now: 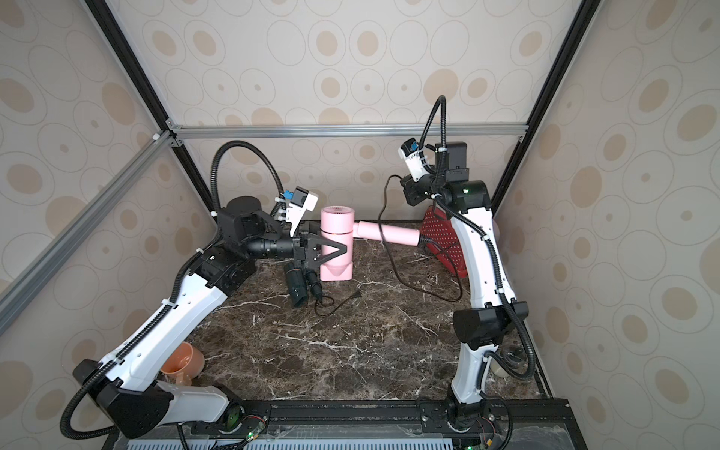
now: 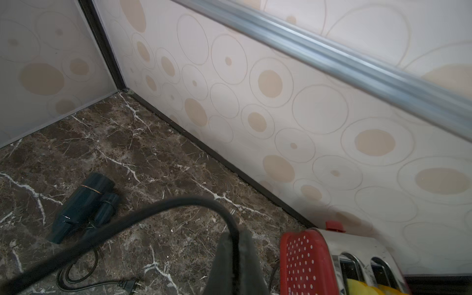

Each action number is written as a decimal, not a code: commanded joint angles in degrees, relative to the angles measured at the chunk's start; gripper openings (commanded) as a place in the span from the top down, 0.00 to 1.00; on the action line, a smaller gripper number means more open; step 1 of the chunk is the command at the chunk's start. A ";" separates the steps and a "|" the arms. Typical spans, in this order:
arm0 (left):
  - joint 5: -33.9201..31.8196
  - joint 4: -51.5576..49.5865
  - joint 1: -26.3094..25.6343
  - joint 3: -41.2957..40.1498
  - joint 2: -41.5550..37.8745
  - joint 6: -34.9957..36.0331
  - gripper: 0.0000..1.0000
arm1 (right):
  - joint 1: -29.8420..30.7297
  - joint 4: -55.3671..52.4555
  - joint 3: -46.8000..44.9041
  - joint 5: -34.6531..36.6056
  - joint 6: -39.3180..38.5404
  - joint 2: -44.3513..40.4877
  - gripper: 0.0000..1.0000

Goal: Wrap the cord around the hair dryer
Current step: Wrap the power cord around the hair dryer.

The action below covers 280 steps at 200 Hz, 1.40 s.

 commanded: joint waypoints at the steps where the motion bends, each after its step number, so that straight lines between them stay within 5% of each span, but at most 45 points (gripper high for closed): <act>1: 3.26 17.13 1.02 4.02 -1.60 -10.55 1.00 | -0.42 3.68 -8.66 -4.54 1.59 -1.85 1.00; 49: 1.20 34.97 5.56 5.86 0.75 -21.70 1.00 | -2.74 17.02 -30.35 -12.19 8.78 -10.12 1.00; 87: -5.77 37.69 9.01 7.65 3.64 -17.86 1.00 | -1.82 21.82 -43.52 -14.59 11.35 -17.18 1.00; 106: -6.94 36.35 9.58 12.76 8.44 -15.48 1.00 | 3.39 19.87 -47.98 -13.14 9.53 -20.67 1.00; 140: -9.40 25.75 10.95 22.29 16.41 -7.37 1.00 | 13.36 11.38 -51.99 -6.45 5.60 -26.93 1.00; 191: -13.97 -6.30 15.28 33.22 19.78 17.28 1.00 | 23.21 -0.56 -56.41 4.16 6.45 -39.35 1.00; 231: -16.86 -13.05 19.99 33.50 20.55 22.74 1.00 | 31.93 -11.86 -53.18 8.88 5.29 -41.13 1.00; 280: -29.95 -25.91 20.41 35.07 24.82 35.47 1.00 | 40.23 -18.48 -40.35 7.83 4.54 -40.83 1.00</act>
